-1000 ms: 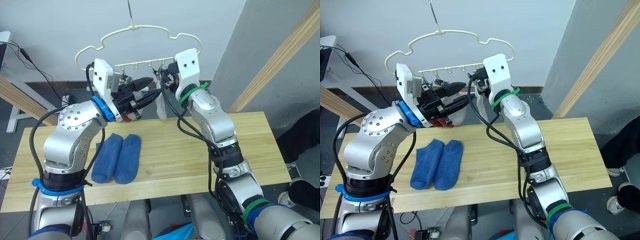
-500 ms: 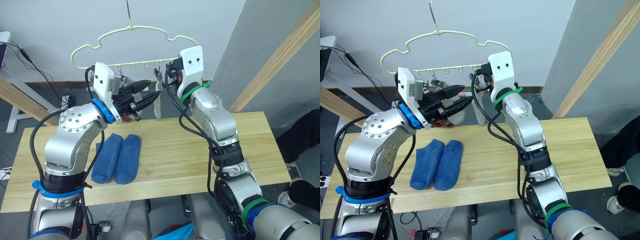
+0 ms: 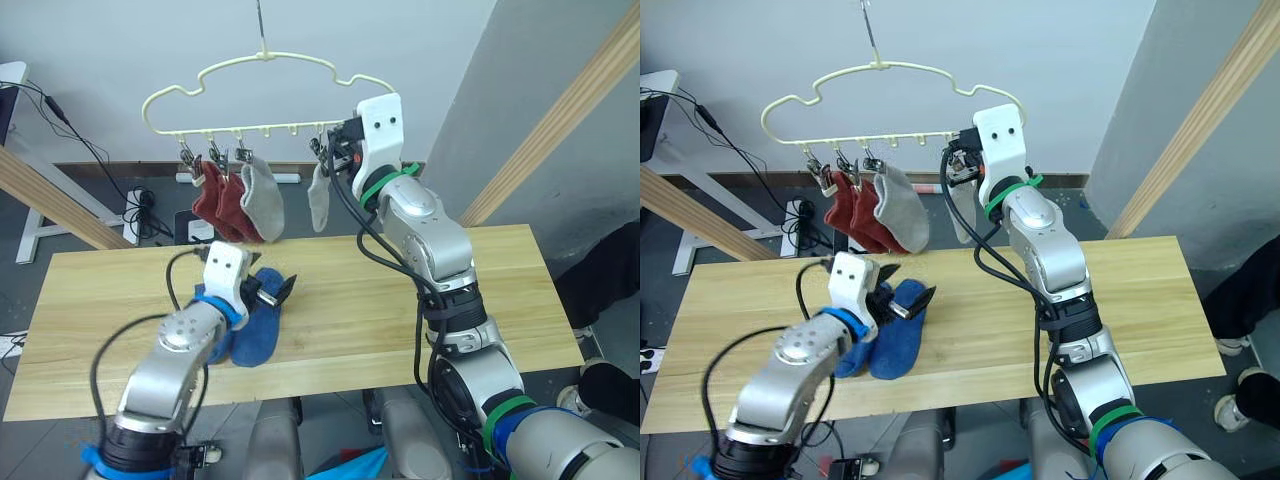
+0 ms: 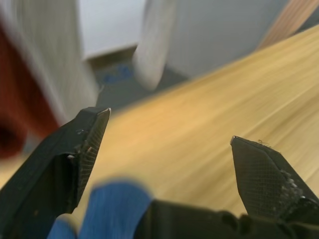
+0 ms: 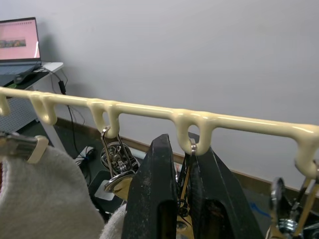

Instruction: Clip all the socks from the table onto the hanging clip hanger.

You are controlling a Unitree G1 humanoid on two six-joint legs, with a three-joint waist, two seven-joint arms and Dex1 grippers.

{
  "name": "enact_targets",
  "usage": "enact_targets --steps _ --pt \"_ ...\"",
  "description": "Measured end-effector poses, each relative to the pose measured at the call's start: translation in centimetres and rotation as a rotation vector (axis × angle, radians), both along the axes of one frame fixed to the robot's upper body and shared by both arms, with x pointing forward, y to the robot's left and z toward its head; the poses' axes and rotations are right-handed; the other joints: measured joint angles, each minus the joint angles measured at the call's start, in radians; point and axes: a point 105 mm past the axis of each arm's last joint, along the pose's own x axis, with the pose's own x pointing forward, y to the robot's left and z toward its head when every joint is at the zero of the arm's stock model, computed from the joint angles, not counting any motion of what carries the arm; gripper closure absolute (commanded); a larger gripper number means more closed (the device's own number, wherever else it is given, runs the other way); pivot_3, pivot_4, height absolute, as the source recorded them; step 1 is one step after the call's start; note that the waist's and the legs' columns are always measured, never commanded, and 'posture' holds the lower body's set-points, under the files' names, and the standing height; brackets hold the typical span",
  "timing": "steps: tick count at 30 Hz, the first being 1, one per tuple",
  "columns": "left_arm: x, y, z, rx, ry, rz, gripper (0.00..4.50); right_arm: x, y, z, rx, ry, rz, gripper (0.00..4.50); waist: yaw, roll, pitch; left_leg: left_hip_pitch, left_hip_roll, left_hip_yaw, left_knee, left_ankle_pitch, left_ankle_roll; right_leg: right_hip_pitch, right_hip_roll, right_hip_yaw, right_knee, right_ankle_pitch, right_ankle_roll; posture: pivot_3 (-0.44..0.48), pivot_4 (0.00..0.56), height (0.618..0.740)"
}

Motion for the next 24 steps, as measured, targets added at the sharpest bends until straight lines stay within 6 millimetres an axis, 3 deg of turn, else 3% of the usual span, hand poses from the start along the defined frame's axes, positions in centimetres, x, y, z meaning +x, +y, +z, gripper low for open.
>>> enact_targets --steps 7,9,15,24 --pt "0.4 1.0 -4.5 -0.038 0.152 0.173 0.19 -0.2 0.2 -0.1 -0.009 0.009 0.017 4.50 -0.002 0.000 0.000 0.000 0.000 0.000 0.000 0.000 0.000 0.000 0.001 0.000 0.001 0.000 0.000 -0.129 0.354 0.733" --pt "0.7 1.1 -5.0 -0.030 0.162 0.185 0.19 -0.2 0.2 -0.1 -0.011 0.011 0.019 4.50 -0.002 0.000 0.000 0.000 0.000 0.000 0.000 0.000 0.000 0.000 0.001 0.000 0.001 0.000 0.000 -0.137 0.355 0.733" --pt "1.7 1.9 -5.0 0.014 0.151 0.233 1.81 -0.2 0.4 -0.3 -0.014 0.021 0.024 4.50 -0.002 0.000 0.000 0.001 0.000 0.000 0.000 0.000 0.000 0.000 0.000 0.000 0.001 0.000 0.000 -0.146 0.359 0.733" --pt "1.2 2.0 -5.4 0.035 0.157 0.239 4.38 -0.2 0.3 -0.3 -0.015 0.024 0.024 4.50 -0.003 0.000 0.000 0.001 0.000 0.000 0.000 0.000 0.000 0.000 0.000 0.000 0.001 0.000 0.000 -0.145 0.357 0.733"
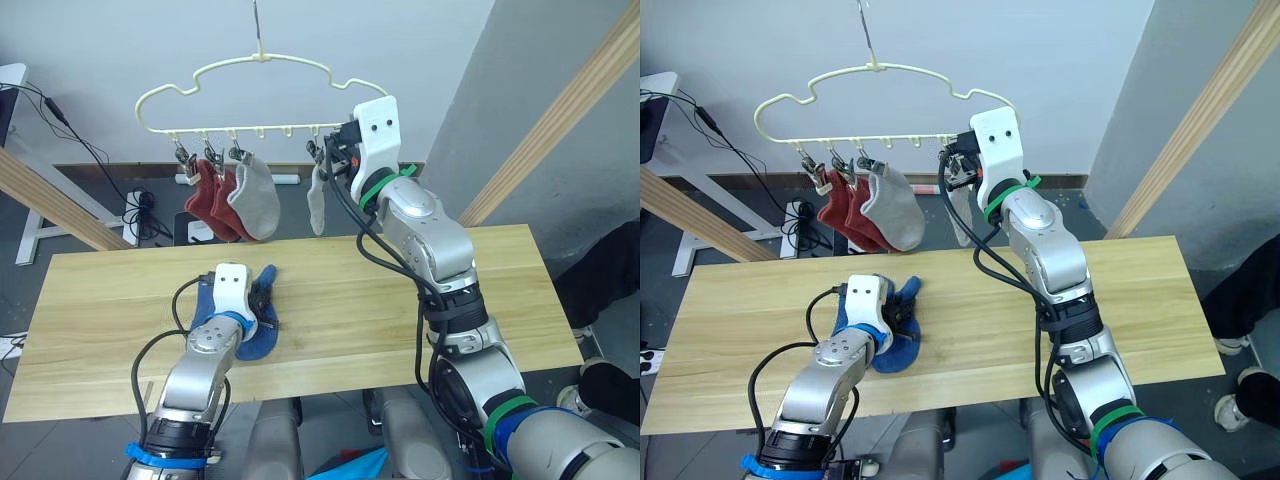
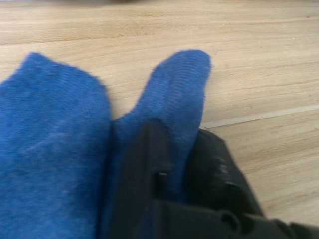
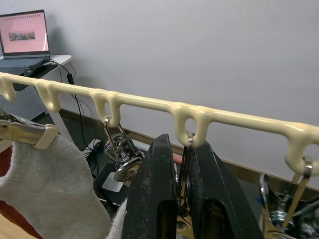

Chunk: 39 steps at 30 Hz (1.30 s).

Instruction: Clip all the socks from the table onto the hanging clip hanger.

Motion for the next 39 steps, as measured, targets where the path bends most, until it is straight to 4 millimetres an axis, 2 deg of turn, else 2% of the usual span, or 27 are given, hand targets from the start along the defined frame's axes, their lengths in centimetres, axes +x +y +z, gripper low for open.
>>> enact_targets --steps 3,6,9,12,17,19,23,29,39 --pt "-0.4 -0.4 0.2 0.021 -0.029 -0.029 4.47 0.0 0.0 0.0 0.000 0.000 0.000 4.50 0.000 0.000 0.000 0.000 0.000 0.000 0.000 0.000 0.000 0.000 0.000 0.000 0.000 0.000 0.000 -0.147 0.357 0.733" --pt "-1.2 -2.6 0.9 0.027 -0.100 -0.140 4.47 0.0 -0.1 0.1 0.001 -0.002 -0.003 4.50 0.003 0.000 0.000 -0.001 0.000 0.000 -0.001 0.000 0.000 0.000 0.000 0.000 -0.001 0.000 0.000 -0.152 0.357 0.733" --pt "-1.4 -6.0 5.3 0.026 -0.319 -0.301 4.47 0.0 -0.1 0.1 0.001 -0.001 -0.002 4.50 0.003 0.000 0.000 -0.001 0.000 0.000 -0.001 0.000 0.000 0.000 -0.001 0.000 -0.001 0.000 -0.001 -0.152 0.357 0.733" --pt "-1.5 -7.6 8.8 0.034 -0.488 -0.373 4.47 0.0 -0.1 0.1 0.000 -0.001 -0.003 4.50 0.001 0.000 0.000 -0.001 0.000 0.000 0.000 0.000 0.000 0.000 0.000 0.000 -0.001 0.000 -0.001 -0.155 0.355 0.733" --pt "-1.4 -10.3 11.5 0.011 -0.637 -0.432 4.47 0.0 -0.3 0.2 0.000 -0.004 -0.005 4.50 0.000 0.000 0.000 -0.001 0.000 0.001 -0.001 0.000 0.000 0.000 0.000 0.000 -0.001 0.000 -0.001 -0.166 0.354 0.733" --pt "-1.0 -10.8 12.4 0.031 -0.698 -0.423 4.47 -0.1 -0.2 0.2 0.000 -0.003 -0.004 4.50 -0.001 0.000 0.000 -0.001 0.000 0.001 -0.001 0.000 0.000 0.000 0.000 0.000 -0.001 0.000 -0.001 -0.166 0.354 0.733" --pt "0.4 -10.4 13.0 0.108 -0.783 -0.362 4.47 -0.1 -0.3 0.2 -0.001 0.001 -0.005 4.50 -0.002 0.000 0.000 -0.001 0.000 0.001 0.000 0.000 0.000 0.000 0.000 0.000 -0.001 0.000 -0.001 -0.179 0.354 0.733" --pt "1.9 -10.1 13.0 0.160 -0.806 -0.345 4.47 -0.2 -0.3 0.3 0.000 0.006 -0.006 4.50 -0.002 0.000 0.000 -0.001 0.000 0.001 -0.001 0.000 0.000 0.000 0.000 0.000 -0.001 0.000 -0.001 -0.190 0.354 0.733" --pt "4.2 -11.1 13.7 0.169 -0.823 -0.323 4.47 -0.4 -0.2 0.3 0.009 0.018 -0.009 4.50 -0.004 0.000 0.000 -0.002 0.000 0.000 -0.001 0.000 0.000 0.000 0.000 0.000 -0.001 0.000 -0.001 -0.198 0.351 0.733"
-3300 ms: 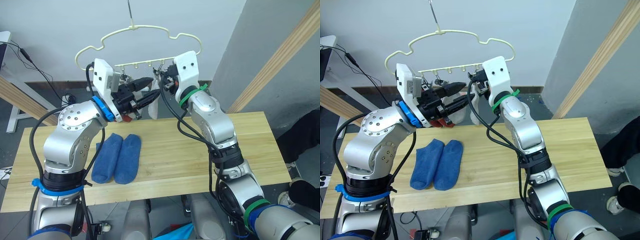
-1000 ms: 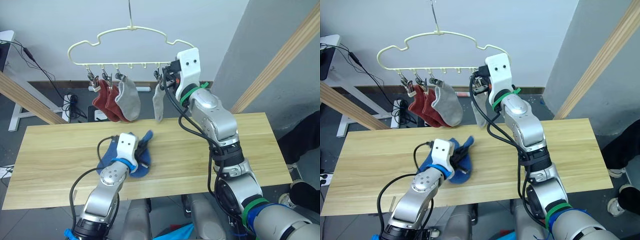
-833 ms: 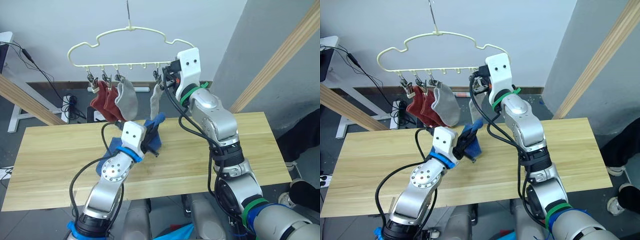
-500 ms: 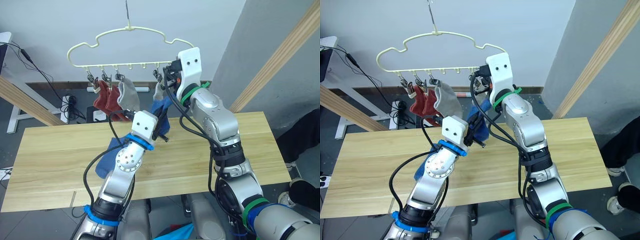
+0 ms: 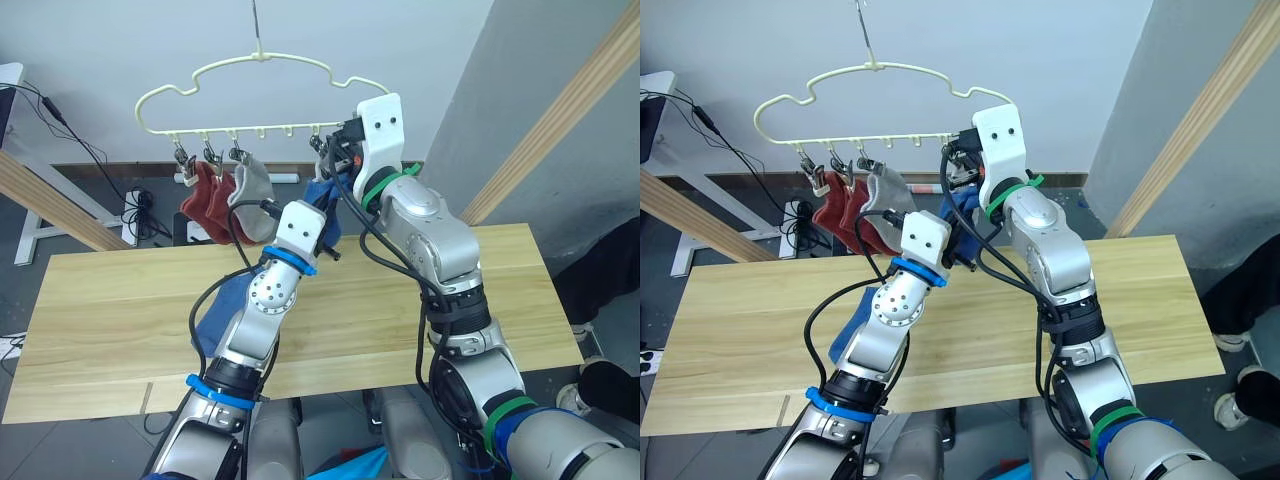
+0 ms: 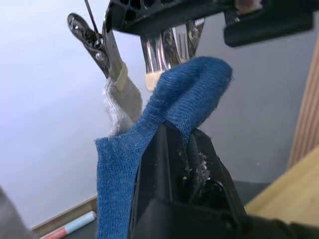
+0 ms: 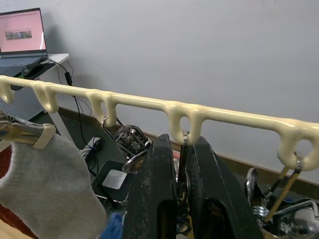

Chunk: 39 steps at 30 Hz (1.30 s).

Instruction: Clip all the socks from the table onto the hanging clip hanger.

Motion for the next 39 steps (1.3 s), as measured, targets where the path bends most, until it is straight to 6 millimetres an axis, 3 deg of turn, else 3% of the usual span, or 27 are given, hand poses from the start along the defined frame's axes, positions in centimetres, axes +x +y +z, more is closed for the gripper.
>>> enact_targets --steps 14,39 --pt "-0.1 -0.7 -1.9 -0.042 0.093 -0.019 4.47 0.0 0.1 -0.1 0.002 0.007 -0.001 4.50 0.000 0.000 0.000 0.000 0.000 0.000 0.000 0.000 0.000 0.000 0.000 0.000 0.000 0.000 0.000 -0.199 0.347 0.733" --pt "0.1 -0.1 -0.2 -0.101 0.042 0.006 4.47 -0.1 0.1 -0.2 0.001 0.010 0.005 4.50 0.000 0.000 0.000 0.000 0.000 0.000 0.000 0.000 0.000 0.000 0.000 0.000 0.000 0.000 0.000 -0.189 0.351 0.733"
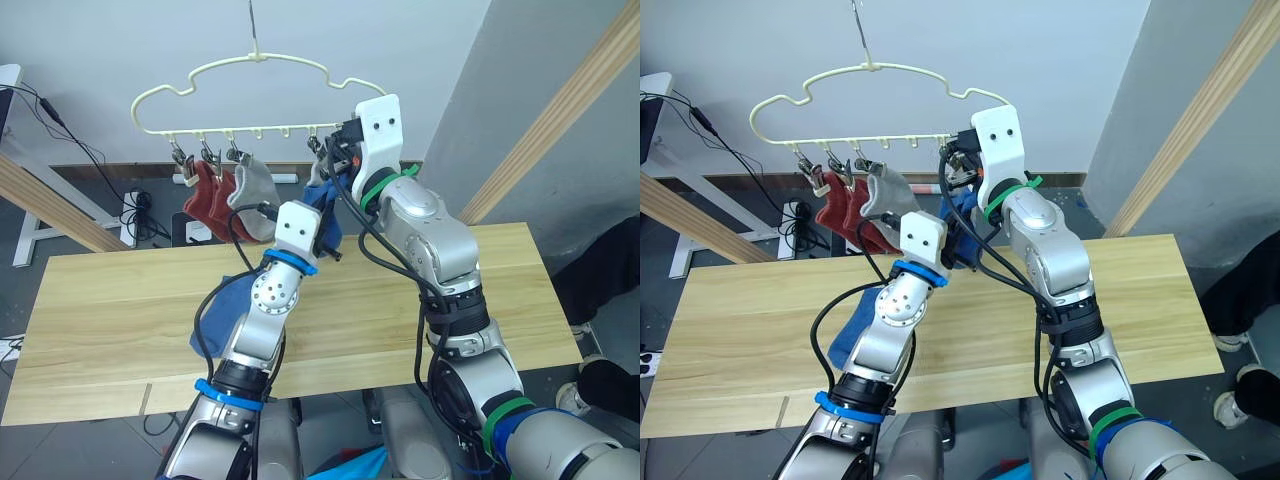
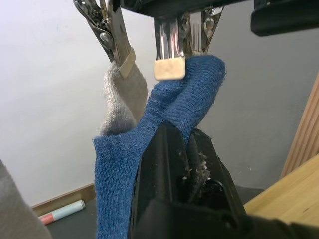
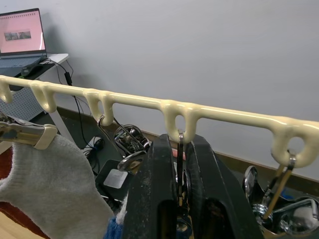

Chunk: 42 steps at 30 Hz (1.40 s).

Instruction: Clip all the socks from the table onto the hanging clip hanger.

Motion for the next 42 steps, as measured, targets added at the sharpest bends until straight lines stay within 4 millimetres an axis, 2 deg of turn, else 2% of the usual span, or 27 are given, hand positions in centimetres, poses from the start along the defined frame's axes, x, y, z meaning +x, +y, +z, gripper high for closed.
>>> enact_targets --steps 8,14,16,23,28,34,37,42 --pt "0.0 -0.4 0.6 -0.023 -0.007 -0.021 4.47 -0.1 0.1 0.0 0.004 0.004 0.007 4.50 0.000 0.000 0.000 0.000 0.000 0.000 0.000 0.000 0.000 0.000 0.000 0.000 0.000 0.000 0.000 -0.190 0.350 0.733" --pt "0.1 -0.5 0.9 -0.023 -0.013 -0.026 4.50 -0.2 0.3 0.0 0.030 0.018 0.021 2.36 0.000 0.000 0.000 0.000 0.000 0.000 0.000 0.000 0.000 0.000 0.000 0.000 0.000 0.000 0.000 -0.192 0.351 0.733" --pt "0.1 -0.5 0.9 -0.023 -0.013 -0.028 4.50 -0.2 0.3 -0.1 0.032 0.025 0.023 2.36 0.000 0.000 0.000 0.000 0.000 0.000 0.000 0.000 0.000 0.000 0.000 0.000 0.000 0.000 0.000 -0.192 0.351 0.733" --pt "-0.1 -0.7 0.7 -0.028 0.015 -0.049 2.52 -0.3 -0.3 -0.4 0.017 0.027 0.007 2.32 0.000 0.000 0.000 0.000 0.000 0.000 0.000 0.000 0.000 0.000 0.000 0.000 0.000 0.000 0.000 -0.192 0.351 0.733" --pt "-1.0 -0.5 0.3 -0.021 0.041 -0.096 2.52 -1.1 -2.0 -0.4 -0.018 -0.011 -0.009 2.32 0.000 0.000 0.000 0.000 0.000 0.000 -0.001 0.000 0.000 0.000 0.000 0.000 -0.001 0.000 0.000 -0.197 0.351 0.733" --pt "-3.6 0.0 -0.6 0.041 0.145 -0.274 2.52 -3.1 -4.4 -0.8 -0.068 -0.064 -0.006 2.32 -0.003 0.000 0.000 0.000 0.001 0.000 -0.001 0.000 0.000 0.000 0.001 0.000 0.000 0.000 0.000 -0.208 0.352 0.733" --pt "-4.7 1.1 0.2 0.024 0.205 -0.350 2.52 -3.5 -5.2 -0.9 -0.078 -0.076 -0.025 2.32 -0.004 0.000 0.000 0.000 0.001 0.000 0.000 0.000 0.000 0.000 0.001 0.000 0.000 -0.001 0.002 -0.214 0.350 0.733" --pt "-5.5 2.5 2.0 0.004 0.285 -0.445 2.52 -3.1 -5.6 -1.0 -0.075 -0.063 -0.075 2.32 -0.009 0.000 0.000 0.001 0.001 0.000 0.001 0.001 0.000 0.000 0.001 0.001 0.000 -0.003 0.005 -0.208 0.345 0.733"
